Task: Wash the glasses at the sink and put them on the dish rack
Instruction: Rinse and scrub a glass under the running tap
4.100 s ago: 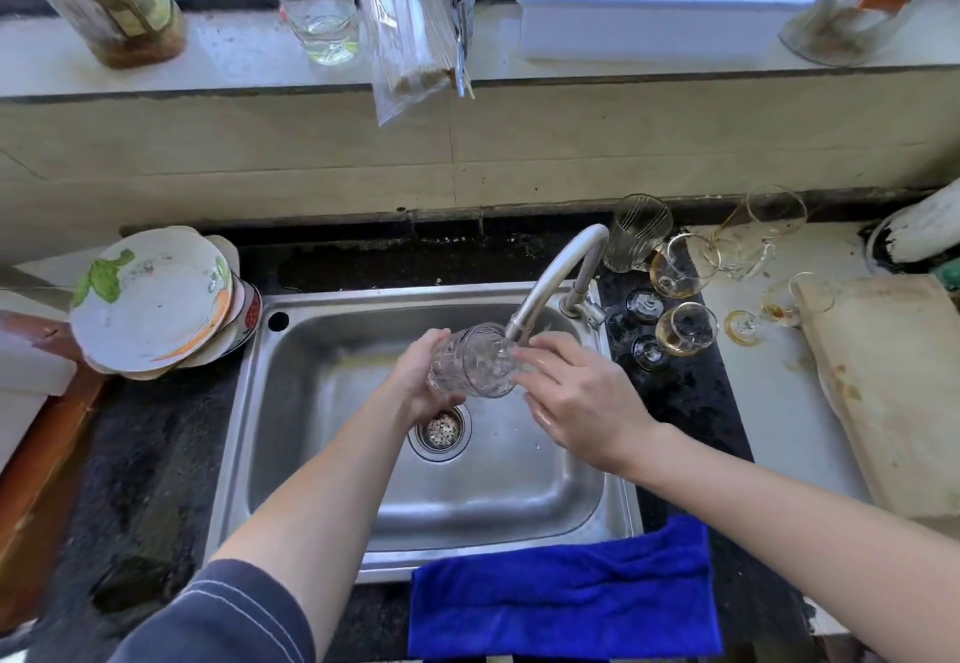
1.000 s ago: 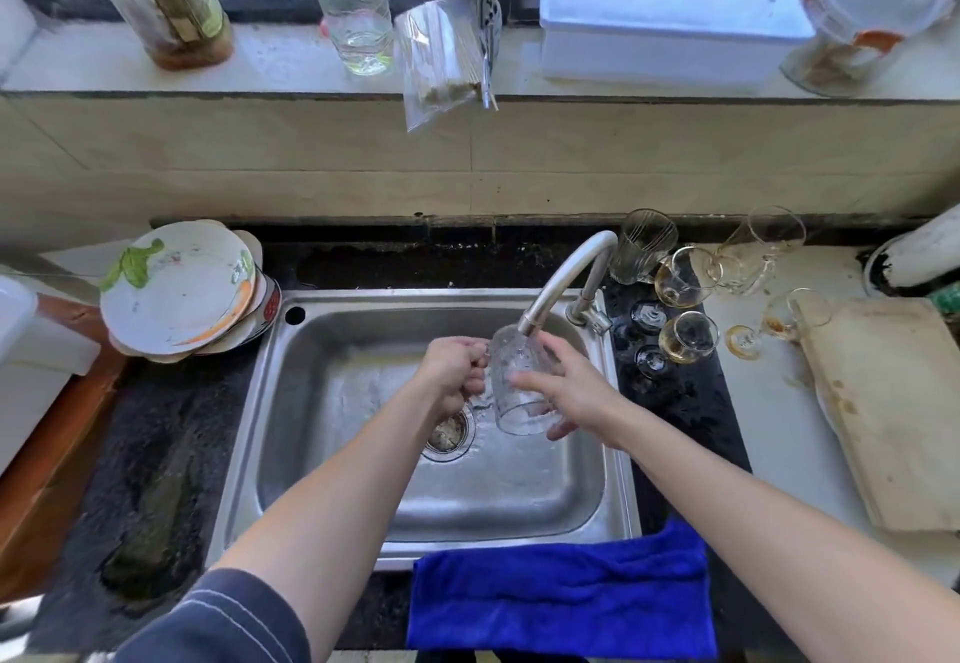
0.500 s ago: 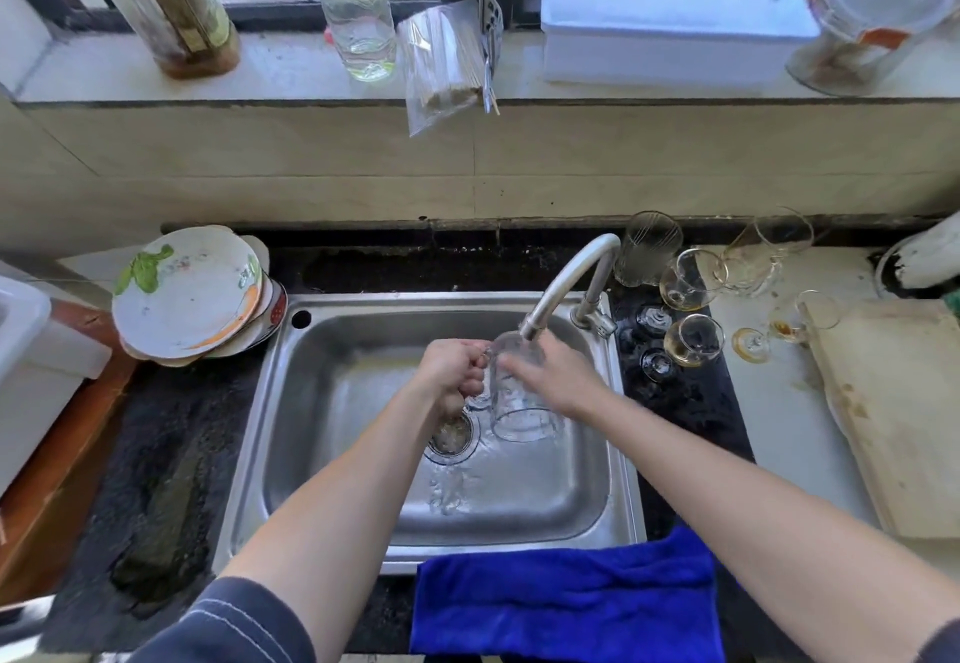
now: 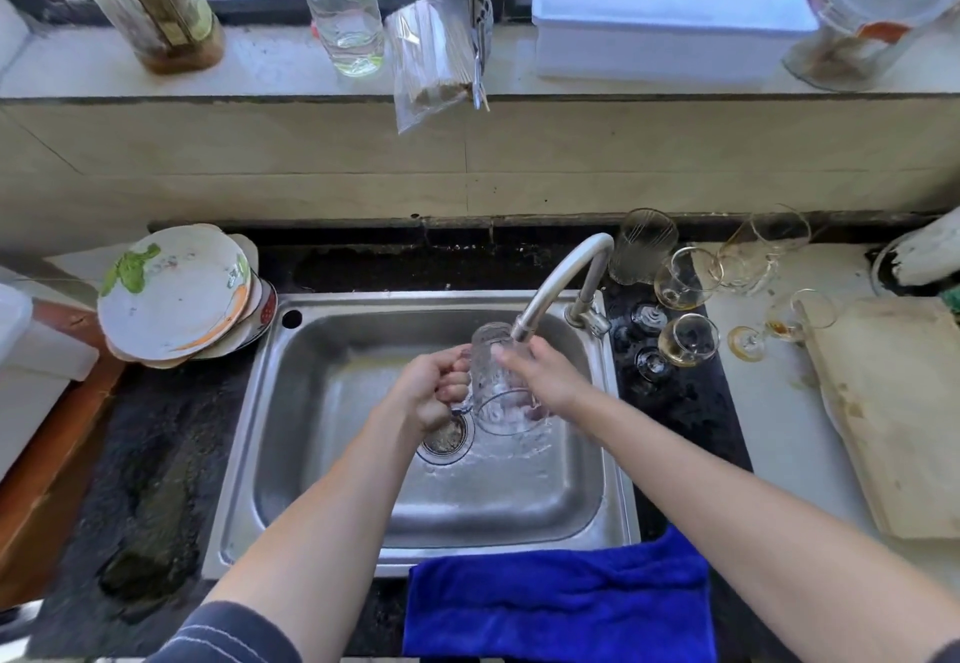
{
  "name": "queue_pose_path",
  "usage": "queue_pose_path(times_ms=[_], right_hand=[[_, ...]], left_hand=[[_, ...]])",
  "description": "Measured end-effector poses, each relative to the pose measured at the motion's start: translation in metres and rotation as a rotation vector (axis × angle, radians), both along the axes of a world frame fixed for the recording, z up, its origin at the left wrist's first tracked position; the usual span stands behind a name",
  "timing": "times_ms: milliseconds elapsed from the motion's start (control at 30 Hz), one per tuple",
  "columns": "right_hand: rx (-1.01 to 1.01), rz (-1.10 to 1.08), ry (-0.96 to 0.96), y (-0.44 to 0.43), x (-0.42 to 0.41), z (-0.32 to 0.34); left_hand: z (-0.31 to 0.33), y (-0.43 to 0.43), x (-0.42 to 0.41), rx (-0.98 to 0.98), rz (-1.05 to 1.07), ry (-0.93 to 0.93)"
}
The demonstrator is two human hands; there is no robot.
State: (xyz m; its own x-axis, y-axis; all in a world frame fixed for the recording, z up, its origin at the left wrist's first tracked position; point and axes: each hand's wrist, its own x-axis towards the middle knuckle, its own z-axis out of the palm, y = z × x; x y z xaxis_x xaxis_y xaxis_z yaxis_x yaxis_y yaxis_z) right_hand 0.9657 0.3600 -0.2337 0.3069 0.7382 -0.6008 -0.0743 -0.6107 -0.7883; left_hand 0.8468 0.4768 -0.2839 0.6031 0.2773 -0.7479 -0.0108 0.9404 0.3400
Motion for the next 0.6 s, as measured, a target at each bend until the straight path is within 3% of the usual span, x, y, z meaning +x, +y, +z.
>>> queue_pose_path(times_ms=[133, 233, 333, 533, 600], right_hand=[[-0.030, -0.107, 0.123, 0.020, 0.010, 0.003], [-0.021, -0.122, 0.187, 0.013, 0.003, -0.005], [-0.031, -0.174, 0.107, 0.021, 0.010, -0.010], [0.023, 0.013, -0.151, 0.014, -0.015, -0.001], [0.090, -0.022, -0.086, 0.016, -0.014, -0.002]], left_hand=[[-0.003, -0.008, 0.004, -0.076, 0.051, -0.064], [-0.005, -0.006, 0.005, 0.118, 0.026, 0.051], [-0.004, -0.007, 0.008, 0.369, -0.131, 0.233], [-0.009, -0.016, 0.015, 0.446, -0.112, 0.377], [-0.014, -0.018, 0.012, 0.464, -0.123, 0.376]])
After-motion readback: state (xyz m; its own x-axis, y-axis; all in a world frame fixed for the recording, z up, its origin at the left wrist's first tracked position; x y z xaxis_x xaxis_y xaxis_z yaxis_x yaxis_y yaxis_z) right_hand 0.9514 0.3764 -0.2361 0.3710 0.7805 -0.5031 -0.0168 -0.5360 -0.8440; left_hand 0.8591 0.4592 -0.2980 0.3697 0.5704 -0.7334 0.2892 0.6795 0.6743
